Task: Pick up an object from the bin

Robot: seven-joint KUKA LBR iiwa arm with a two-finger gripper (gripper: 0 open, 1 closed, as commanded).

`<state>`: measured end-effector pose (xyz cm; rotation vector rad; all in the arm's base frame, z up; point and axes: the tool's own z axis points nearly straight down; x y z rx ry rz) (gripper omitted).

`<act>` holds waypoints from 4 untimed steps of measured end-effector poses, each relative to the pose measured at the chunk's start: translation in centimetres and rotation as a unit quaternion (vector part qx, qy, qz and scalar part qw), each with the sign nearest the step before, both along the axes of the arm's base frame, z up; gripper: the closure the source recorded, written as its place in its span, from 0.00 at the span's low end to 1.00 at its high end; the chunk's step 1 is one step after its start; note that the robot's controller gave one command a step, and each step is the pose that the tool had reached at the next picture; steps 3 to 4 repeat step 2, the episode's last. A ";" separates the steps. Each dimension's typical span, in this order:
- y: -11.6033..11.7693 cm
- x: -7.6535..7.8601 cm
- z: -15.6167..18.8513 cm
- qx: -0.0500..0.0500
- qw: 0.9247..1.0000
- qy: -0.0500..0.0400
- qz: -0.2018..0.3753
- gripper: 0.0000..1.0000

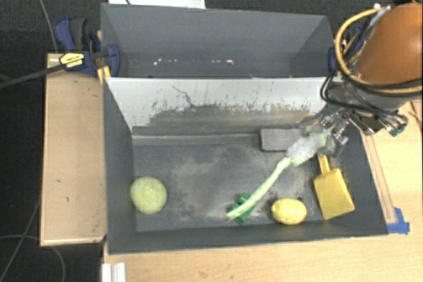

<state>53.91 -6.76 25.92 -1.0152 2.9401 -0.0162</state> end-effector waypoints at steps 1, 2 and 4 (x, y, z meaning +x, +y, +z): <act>0.1 0.0 3.5 -0.001 1.000 -0.003 0.001 1.00; 1.4 0.4 0.6 -0.002 0.999 -0.003 0.047 1.00; 1.4 0.4 0.6 -0.002 0.999 -0.003 0.047 1.00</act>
Offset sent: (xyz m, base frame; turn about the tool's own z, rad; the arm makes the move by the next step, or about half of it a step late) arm 0.0044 0.0155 0.0019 -0.1036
